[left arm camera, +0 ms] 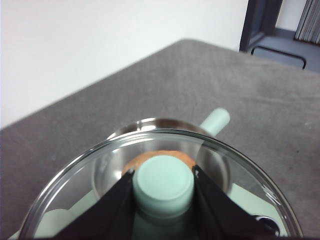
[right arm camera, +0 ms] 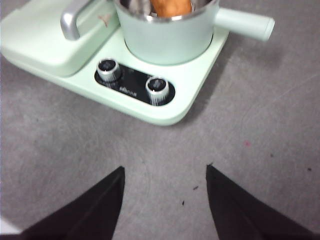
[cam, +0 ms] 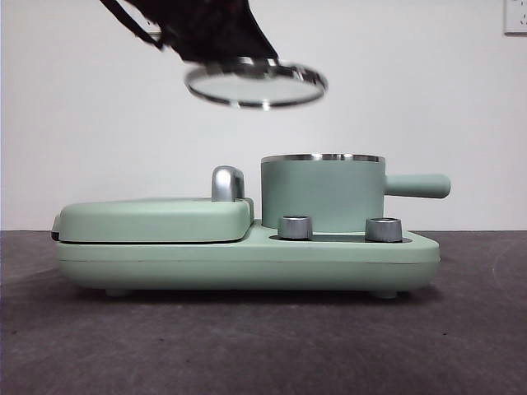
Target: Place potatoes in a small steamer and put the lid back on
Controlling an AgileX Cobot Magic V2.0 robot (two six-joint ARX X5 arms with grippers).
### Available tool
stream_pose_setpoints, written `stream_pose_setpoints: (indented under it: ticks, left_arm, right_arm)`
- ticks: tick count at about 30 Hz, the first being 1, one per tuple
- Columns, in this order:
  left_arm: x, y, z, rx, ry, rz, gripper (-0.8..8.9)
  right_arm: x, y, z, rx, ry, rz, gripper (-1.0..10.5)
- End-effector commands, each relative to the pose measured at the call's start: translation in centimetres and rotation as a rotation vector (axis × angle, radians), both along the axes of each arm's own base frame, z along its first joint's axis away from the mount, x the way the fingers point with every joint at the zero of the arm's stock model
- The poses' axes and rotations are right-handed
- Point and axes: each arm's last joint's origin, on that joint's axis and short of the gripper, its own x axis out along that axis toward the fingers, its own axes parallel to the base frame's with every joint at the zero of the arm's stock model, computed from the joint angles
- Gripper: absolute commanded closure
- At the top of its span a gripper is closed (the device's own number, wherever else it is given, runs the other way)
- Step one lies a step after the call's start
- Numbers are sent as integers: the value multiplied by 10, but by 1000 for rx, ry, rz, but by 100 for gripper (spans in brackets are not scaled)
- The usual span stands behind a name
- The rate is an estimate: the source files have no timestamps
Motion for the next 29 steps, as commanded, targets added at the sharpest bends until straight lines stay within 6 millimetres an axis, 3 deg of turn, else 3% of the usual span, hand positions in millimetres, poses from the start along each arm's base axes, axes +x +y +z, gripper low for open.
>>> stream_pose_setpoints:
  ticks: [1,9,18,29]
  left_arm:
    - [13,-13,11,-34,-66,-24,801]
    - [44,-36,-4,-36,-64,-39,801]
    - [67,-55,-17,-40,-57,-65,801]
    - [77,-65,-26,-75,-48,-95,801]
  right_arm:
    - [-1,0,1,10,10,-4,697]
    - [-2,-1,-1,-3,35,-5,697]
    - [-2,-1,-1,-16,27,-25,697]
    - [-1,-2,-1,-38,15,-50,697]
